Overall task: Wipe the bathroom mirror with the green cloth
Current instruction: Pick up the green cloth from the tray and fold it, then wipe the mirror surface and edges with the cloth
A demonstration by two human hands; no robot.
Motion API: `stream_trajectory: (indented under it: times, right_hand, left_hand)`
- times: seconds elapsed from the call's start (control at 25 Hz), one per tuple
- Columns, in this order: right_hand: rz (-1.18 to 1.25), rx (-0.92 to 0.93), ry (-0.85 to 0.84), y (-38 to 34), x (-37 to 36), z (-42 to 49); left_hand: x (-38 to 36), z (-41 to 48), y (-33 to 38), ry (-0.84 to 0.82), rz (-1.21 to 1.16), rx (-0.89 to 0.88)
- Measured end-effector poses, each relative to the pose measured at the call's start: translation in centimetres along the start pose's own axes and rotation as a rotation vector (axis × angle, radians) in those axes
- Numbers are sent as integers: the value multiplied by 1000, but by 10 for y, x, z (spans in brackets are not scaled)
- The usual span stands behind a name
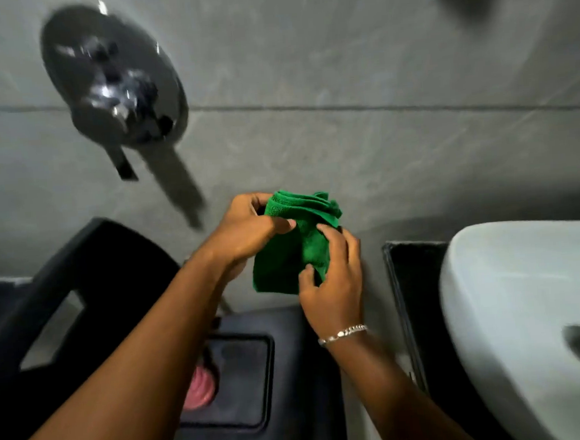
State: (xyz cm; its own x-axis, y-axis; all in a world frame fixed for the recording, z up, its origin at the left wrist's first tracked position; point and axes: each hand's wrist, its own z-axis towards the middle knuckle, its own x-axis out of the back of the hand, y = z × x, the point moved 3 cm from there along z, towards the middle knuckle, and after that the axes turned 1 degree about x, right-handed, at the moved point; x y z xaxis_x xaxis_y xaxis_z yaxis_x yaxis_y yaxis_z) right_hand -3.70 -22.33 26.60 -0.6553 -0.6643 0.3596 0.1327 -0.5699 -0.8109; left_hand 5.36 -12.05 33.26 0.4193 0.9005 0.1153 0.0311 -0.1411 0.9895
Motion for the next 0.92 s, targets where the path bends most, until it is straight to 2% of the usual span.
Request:
stream_trajectory:
  times: [0.12, 0.44, 0.6, 0.72, 0.92]
  right_hand:
    - [-45, 163, 169, -58, 67, 51]
    - [-455, 600, 502, -180, 246, 176]
    - [-454, 809, 691, -229, 317, 237]
    - [-465, 926, 706, -256, 348, 284]
    - [-502, 950, 736, -290, 383, 363]
  left_hand:
    - [-33, -9, 109, -38, -51, -197]
    - [-146, -23, 345, 1, -245, -604]
    - [-193, -19, 439, 12, -352, -722]
    - [-213, -15, 506, -40, -396, -760]
    - [-220, -12, 591, -85, -277, -881]
